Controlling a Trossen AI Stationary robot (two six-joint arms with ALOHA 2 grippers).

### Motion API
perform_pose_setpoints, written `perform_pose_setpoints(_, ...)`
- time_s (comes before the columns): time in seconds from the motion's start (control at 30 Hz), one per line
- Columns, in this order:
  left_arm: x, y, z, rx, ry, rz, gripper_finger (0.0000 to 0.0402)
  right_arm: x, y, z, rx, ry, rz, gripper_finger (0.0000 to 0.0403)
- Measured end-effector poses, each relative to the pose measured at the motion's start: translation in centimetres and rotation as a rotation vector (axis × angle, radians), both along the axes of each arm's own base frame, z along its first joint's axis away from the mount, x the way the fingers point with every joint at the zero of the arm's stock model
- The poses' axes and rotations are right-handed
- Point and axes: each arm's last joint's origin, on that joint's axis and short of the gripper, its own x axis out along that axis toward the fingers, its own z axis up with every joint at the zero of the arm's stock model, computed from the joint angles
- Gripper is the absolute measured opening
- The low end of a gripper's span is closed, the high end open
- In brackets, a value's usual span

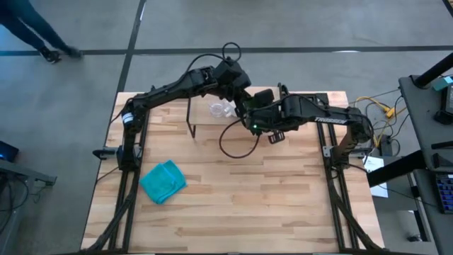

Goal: Stack small to large cups/mugs on shelf
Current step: Put the green cup on the shelf

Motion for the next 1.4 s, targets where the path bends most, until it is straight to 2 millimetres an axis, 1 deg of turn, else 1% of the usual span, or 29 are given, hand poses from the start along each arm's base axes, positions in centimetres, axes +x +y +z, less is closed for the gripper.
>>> perform_pose_setpoints(0.23,-0.11,-0.01,0.1,0.003,0.0,-0.01,0.0001,0.27,-0.04,0.08,-0.018,0.005,0.048,0.0157)
perform_pose_setpoints(0.7,-0.13,-0.03,0.12,0.001,-0.003,-0.051,0.0001,0.42,-0.05,0.25,-0.026,0.007,0.082,0.0128)
perform_pose_setpoints(0.83,-0.15,-0.03,0.14,0.01,0.0,-0.058,0.0001,0.47,-0.04,0.26,-0.026,0.013,0.1,0.0114)
perform_pose_setpoints(1.17,-0.06,-0.02,0.25,0.11,0.009,-0.136,0.0001,0.61,0.01,0.22,0.022,-0.001,0.122,0.0066)
perform_pose_setpoints(1.4,0.09,0.01,0.47,0.177,-0.004,-0.177,0.0001,0.63,0.02,0.22,0.023,0.001,0.128,0.0045)
